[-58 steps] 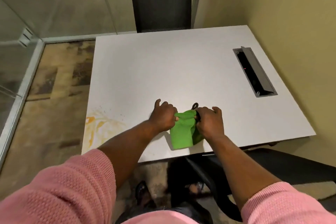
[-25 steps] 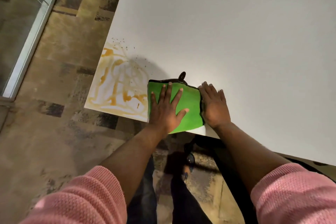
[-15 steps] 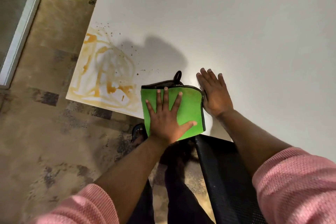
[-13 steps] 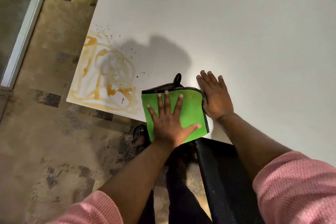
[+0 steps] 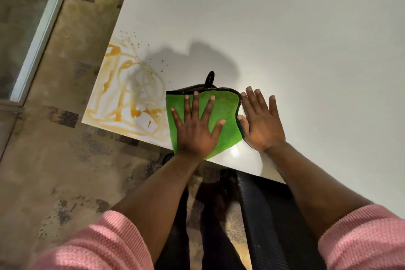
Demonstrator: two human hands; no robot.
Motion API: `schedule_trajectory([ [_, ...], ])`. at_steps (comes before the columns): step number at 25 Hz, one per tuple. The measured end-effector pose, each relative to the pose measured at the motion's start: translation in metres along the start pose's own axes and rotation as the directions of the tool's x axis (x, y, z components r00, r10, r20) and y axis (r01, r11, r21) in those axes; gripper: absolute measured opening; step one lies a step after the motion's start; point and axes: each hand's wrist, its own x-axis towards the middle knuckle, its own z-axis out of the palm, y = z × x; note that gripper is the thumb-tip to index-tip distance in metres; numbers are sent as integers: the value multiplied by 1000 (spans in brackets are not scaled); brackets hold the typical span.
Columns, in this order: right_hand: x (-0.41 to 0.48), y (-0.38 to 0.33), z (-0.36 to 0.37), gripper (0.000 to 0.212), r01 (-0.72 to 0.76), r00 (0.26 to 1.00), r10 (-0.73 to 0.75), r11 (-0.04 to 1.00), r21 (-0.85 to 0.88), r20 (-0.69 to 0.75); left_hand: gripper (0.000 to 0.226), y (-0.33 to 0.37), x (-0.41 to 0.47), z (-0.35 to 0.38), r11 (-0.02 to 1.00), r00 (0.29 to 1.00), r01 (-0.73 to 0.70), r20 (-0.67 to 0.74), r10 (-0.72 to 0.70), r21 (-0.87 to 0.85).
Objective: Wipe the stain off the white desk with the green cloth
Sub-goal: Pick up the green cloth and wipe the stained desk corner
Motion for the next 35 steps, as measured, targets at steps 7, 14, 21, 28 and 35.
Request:
schedule_trajectory([
  [7,38,-59,-3,64,109,993,-111,993,53,36,72,-19,-41,-4,996,997,69,-41,-71,-53],
  [14,45,-62,11,61,49,998,-48,998,30,-29,73,-55,51,-13,995,994,95,-49,-97,-38],
  [21,43,-65,9,64,35,999,-35,999,-11,-10,72,-58,32,-2,994,990,106,-95,-107,-17],
  [28,47,-65,6,66,21,999,-20,1000,-21,43,74,-62,23,-4,997,995,72,-68,-74,-34],
  [35,46,-62,20,67,33,999,-34,998,-48,-30,73,-67,78,-5,991,983,133,-126,-135,-27],
])
